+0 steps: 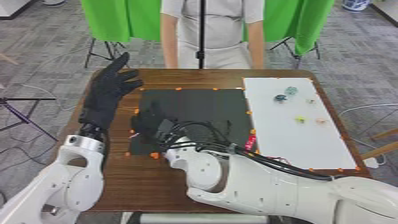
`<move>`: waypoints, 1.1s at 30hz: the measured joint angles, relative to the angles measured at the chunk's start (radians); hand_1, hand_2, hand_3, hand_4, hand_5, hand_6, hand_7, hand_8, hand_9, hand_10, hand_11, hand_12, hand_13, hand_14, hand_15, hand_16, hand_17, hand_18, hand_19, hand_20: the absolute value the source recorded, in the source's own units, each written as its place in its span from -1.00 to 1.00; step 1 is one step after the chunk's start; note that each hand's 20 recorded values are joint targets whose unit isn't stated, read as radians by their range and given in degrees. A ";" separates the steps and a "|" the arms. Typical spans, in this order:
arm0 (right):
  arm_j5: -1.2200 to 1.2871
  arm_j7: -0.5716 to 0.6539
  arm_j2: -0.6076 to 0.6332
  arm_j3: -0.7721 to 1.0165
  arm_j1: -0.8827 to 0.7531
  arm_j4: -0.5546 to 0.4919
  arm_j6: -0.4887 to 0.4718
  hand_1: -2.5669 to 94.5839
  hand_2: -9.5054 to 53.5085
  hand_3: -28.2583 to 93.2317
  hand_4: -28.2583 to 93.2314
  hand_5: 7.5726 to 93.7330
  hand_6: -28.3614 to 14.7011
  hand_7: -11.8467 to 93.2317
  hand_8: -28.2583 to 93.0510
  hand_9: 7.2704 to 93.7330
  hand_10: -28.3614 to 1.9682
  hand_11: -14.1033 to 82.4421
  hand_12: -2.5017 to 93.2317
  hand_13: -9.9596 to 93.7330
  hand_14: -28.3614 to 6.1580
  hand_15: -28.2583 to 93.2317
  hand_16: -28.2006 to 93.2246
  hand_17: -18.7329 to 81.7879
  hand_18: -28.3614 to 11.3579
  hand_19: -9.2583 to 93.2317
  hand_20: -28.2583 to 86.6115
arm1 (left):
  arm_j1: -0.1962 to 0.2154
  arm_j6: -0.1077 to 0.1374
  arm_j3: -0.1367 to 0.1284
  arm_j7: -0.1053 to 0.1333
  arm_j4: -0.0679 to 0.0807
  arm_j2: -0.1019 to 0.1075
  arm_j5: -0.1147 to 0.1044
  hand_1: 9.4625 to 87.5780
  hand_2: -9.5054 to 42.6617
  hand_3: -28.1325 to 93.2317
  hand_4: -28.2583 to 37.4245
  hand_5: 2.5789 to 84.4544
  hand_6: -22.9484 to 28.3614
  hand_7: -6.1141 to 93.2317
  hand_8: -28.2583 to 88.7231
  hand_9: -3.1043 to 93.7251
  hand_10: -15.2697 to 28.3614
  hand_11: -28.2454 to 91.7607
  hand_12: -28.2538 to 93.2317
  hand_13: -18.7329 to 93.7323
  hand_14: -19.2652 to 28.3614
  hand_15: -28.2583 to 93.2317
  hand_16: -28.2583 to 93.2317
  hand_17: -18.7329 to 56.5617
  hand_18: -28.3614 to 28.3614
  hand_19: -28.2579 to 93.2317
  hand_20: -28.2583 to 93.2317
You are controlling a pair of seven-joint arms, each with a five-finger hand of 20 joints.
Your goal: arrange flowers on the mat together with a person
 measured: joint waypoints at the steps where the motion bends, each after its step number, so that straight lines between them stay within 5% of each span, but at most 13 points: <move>1: -0.002 0.028 0.000 -0.012 0.007 0.000 0.006 0.20 -1.00 0.27 -1.00 0.50 0.53 -0.35 -0.61 0.57 0.36 0.32 -0.31 0.55 0.23 0.67 -0.12 -0.15 -0.45 0.65 0.06 | -0.009 -0.007 0.005 -0.006 0.006 -0.002 0.001 -0.68 -0.46 0.75 -1.00 -0.31 0.02 -0.69 -0.65 -0.27 0.48 -0.13 -0.35 -0.24 0.85 0.29 -0.67 -0.69 0.76 0.24 -0.25; 8: -0.002 0.157 -0.003 -0.069 0.048 0.006 0.084 0.14 -1.00 0.20 -1.00 0.37 0.51 -0.40 -0.76 0.50 0.22 0.40 -0.41 0.50 0.13 0.69 -0.12 -0.19 -0.52 0.64 0.07 | -0.075 -0.051 0.037 -0.041 0.041 -0.015 0.005 -0.65 -0.47 0.75 -1.00 -0.31 0.03 -0.69 -0.65 -0.27 0.48 -0.13 -0.36 -0.24 0.84 0.29 -0.67 -0.70 0.76 0.24 -0.25; 12: 0.008 0.150 -0.003 -0.056 0.052 0.003 0.062 0.17 -1.00 0.04 -1.00 0.31 0.50 -0.42 -0.77 0.47 0.19 0.40 -0.42 0.49 0.12 0.69 -0.13 -0.20 -0.53 0.64 0.07 | -0.086 -0.057 0.039 -0.049 0.044 -0.019 0.007 -0.64 -0.47 0.75 -1.00 -0.31 0.03 -0.69 -0.65 -0.27 0.48 -0.13 -0.36 -0.24 0.84 0.30 -0.67 -0.69 0.76 0.24 -0.25; 21: 0.018 0.135 -0.003 -0.015 0.038 -0.001 0.044 0.09 -1.00 0.12 -1.00 0.28 0.49 -0.42 -0.76 0.42 0.13 0.38 -0.44 0.46 0.08 0.69 -0.14 -0.21 -0.55 0.62 0.08 | -0.084 -0.055 0.033 -0.052 0.044 -0.023 0.007 -0.64 -0.47 0.75 -1.00 -0.31 0.03 -0.69 -0.66 -0.27 0.48 -0.13 -0.36 -0.24 0.85 0.30 -0.67 -0.70 0.76 0.24 -0.26; 24: 0.031 0.081 -0.006 0.026 0.021 -0.001 0.029 -0.05 -1.00 0.28 -1.00 0.24 0.46 -0.42 -0.76 0.38 0.09 0.25 -0.49 0.41 0.05 0.64 -0.18 -0.24 -0.55 0.58 0.05 | -0.049 -0.027 -0.001 -0.036 0.017 -0.021 0.006 -0.64 -0.47 0.75 -1.00 -0.31 0.03 -0.69 -0.66 -0.27 0.48 -0.13 -0.36 -0.24 0.84 0.30 -0.67 -0.70 0.76 0.24 -0.26; 29: 0.127 -0.091 -0.006 0.208 -0.058 -0.054 -0.072 -0.27 -1.00 0.50 -1.00 0.12 0.45 -0.43 -0.76 0.26 -0.03 -0.06 -0.59 0.31 -0.04 0.54 -0.27 -0.29 -0.52 0.48 -0.02 | 0.075 0.068 -0.094 0.020 -0.065 -0.008 0.003 -0.65 -0.47 0.75 -1.00 -0.31 0.03 -0.69 -0.66 -0.27 0.48 -0.13 -0.36 -0.24 0.84 0.30 -0.67 -0.70 0.76 0.24 -0.26; 33: 0.272 -0.101 0.019 0.342 -0.122 -0.161 -0.158 -0.41 -0.82 0.58 -1.00 0.01 0.46 -0.43 -0.76 0.12 -0.10 -0.20 -0.61 0.17 -0.16 0.48 -0.32 -0.38 -0.50 0.36 -0.09 | 0.149 0.077 -0.135 0.040 -0.078 -0.003 0.000 -0.65 -0.47 0.74 -1.00 -0.31 0.03 -0.69 -0.66 -0.27 0.48 -0.13 -0.36 -0.24 0.84 0.30 -0.67 -0.70 0.76 0.24 -0.26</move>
